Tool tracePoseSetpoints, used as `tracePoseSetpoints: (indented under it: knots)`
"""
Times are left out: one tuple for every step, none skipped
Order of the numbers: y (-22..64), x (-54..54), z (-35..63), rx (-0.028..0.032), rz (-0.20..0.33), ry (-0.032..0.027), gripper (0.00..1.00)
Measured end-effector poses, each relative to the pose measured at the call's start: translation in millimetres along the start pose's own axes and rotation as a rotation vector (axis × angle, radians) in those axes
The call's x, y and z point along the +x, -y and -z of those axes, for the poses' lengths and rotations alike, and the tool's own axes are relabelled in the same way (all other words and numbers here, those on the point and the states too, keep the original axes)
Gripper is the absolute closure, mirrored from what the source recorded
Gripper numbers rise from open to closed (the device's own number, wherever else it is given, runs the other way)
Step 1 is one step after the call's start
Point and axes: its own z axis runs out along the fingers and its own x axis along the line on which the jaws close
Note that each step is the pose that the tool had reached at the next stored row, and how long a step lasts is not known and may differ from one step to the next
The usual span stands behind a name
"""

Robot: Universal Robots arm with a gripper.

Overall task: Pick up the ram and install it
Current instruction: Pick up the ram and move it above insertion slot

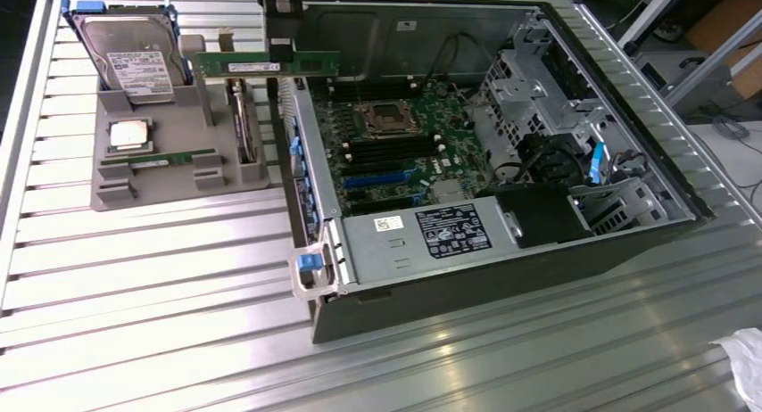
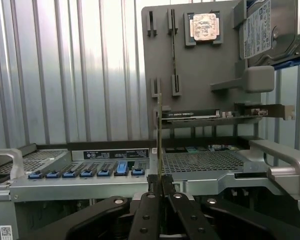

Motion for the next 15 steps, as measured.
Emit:
tracePoseSetpoints:
  knots:
    - [2.2, -0.1, -0.1, 0.0, 0.0, 0.0, 0.88]
    - [3.9, -0.1, -0.1, 0.0, 0.0, 0.0, 0.88]
    - [5.7, -0.2, -0.2, 0.0, 0.0, 0.0, 0.88]
    - [7.6, -0.3, -0.2, 0.0, 0.0, 0.0, 0.88]
    - [9.9, -0.4, -0.3, 0.0, 0.0, 0.0, 0.88]
    - [12.1, -0.5, -0.4, 0.0, 0.0, 0.0, 0.88]
    - [14.4, -0.5, -0.5, 0.0, 0.0, 0.0, 0.88]
    - [16.6, -0.6, -0.6, 0.0001, 0.0, 0.0001, 0.88]
    - [17.9, -0.7, -0.6, 0.0, 0.0, 0.0001, 0.88]
    - [19.1, -0.7, -0.6, 0.0, 0.0, 0.0, 0.88]
    - [21.1, -0.8, -0.7, 0.0, 0.0, 0.0001, 0.88]
    - [22.9, -0.9, -0.8, 0.0, 0.0, 0.0001, 0.88]
    - [24.1, -0.9, -0.8, 0.0001, 0.0, 0.0001, 0.88]
    - [24.9, -0.9, -0.8, 0.0, 0.0, 0.0, 0.88]
    - [25.6, -1.0, -0.8, 0.0, 0.0, 0.0001, 0.88]
